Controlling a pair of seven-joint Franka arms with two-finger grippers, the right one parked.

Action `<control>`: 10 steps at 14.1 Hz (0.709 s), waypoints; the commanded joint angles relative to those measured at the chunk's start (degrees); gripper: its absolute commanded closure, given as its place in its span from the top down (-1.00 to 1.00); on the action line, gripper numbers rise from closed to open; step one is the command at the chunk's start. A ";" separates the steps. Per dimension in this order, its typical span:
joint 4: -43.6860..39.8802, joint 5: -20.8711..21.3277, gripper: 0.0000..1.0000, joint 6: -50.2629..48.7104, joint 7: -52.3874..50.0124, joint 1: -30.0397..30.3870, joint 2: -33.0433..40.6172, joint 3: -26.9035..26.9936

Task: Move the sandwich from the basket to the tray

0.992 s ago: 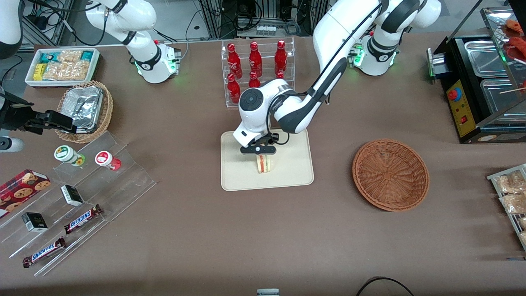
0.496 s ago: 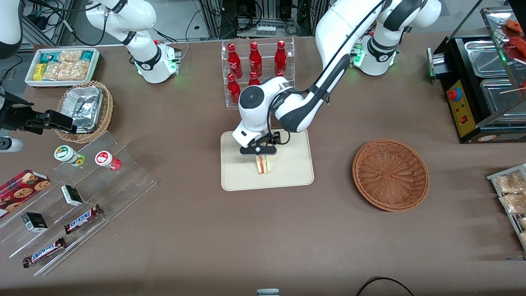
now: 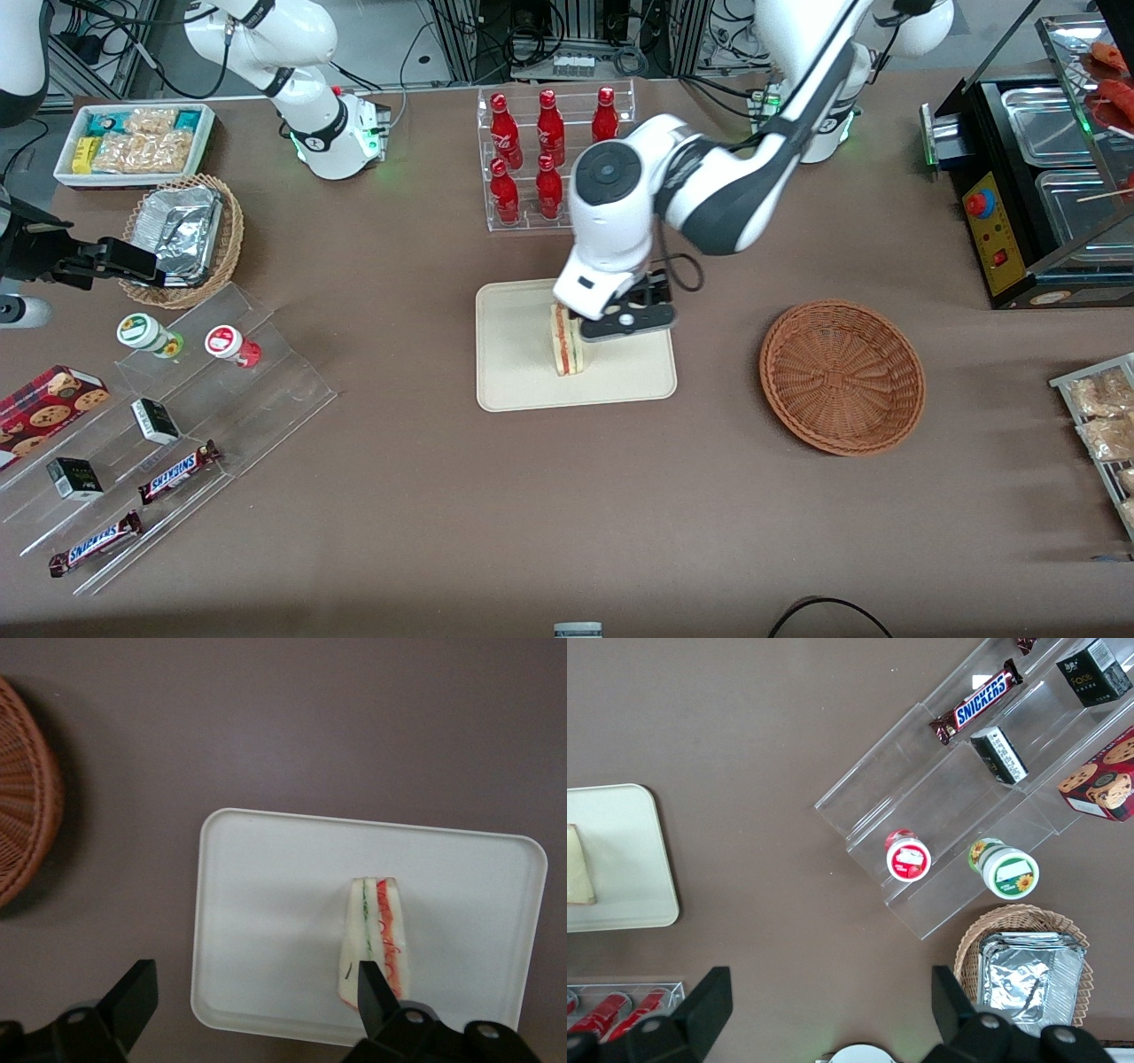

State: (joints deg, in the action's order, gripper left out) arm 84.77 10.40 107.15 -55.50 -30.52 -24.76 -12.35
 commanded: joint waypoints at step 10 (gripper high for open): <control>3.73 -6.71 0.99 -17.93 27.18 19.52 17.72 -0.13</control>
State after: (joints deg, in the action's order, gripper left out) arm 85.71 4.84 89.78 -31.90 -13.79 -10.18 -11.98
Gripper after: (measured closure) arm 0.004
